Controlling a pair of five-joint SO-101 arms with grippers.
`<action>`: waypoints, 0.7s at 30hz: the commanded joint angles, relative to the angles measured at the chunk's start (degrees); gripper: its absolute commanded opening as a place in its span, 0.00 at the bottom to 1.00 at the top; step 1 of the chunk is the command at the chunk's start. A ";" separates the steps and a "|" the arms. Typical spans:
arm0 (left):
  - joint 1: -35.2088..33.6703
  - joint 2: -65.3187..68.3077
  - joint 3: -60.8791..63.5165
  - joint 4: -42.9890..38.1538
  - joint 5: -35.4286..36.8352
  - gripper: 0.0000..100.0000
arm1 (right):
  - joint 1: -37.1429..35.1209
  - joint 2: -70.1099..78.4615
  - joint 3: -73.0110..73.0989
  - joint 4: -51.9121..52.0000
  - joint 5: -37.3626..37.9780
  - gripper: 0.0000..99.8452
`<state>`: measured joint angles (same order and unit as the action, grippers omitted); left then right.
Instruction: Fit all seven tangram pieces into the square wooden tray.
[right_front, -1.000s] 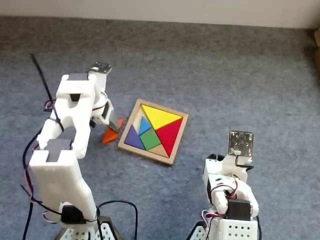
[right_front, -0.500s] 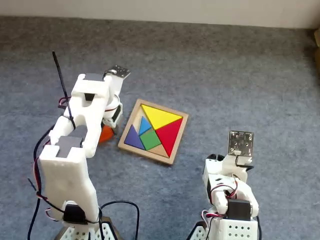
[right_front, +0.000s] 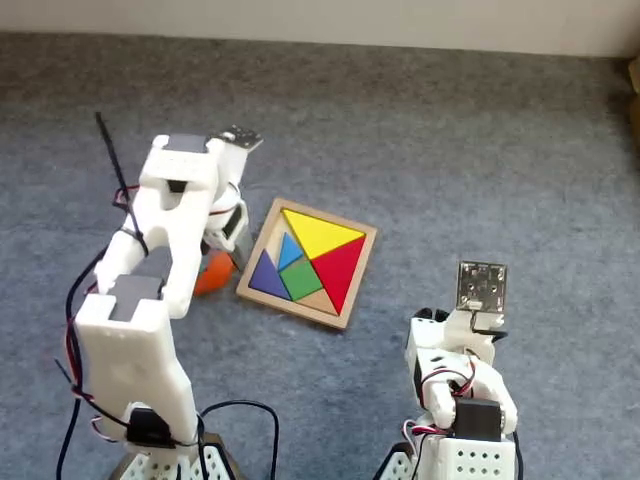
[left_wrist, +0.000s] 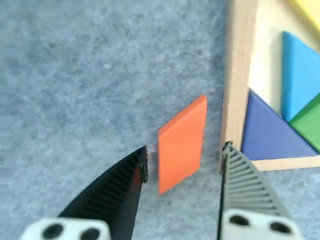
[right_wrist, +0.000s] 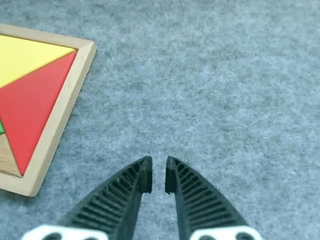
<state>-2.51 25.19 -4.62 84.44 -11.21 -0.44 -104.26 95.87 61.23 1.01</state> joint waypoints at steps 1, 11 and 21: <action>-3.38 -3.30 -1.80 0.88 -0.62 0.25 | 0.66 -0.66 5.23 -0.92 0.70 0.07; -2.51 -3.21 9.63 -9.05 -1.32 0.25 | 0.66 -0.66 5.23 -0.92 0.70 0.07; 0.04 -3.30 12.00 -9.93 -3.43 0.15 | 0.66 -0.66 5.23 -0.92 0.70 0.07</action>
<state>-3.30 23.69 7.16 75.21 -14.02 -0.44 -104.26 95.87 61.23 1.01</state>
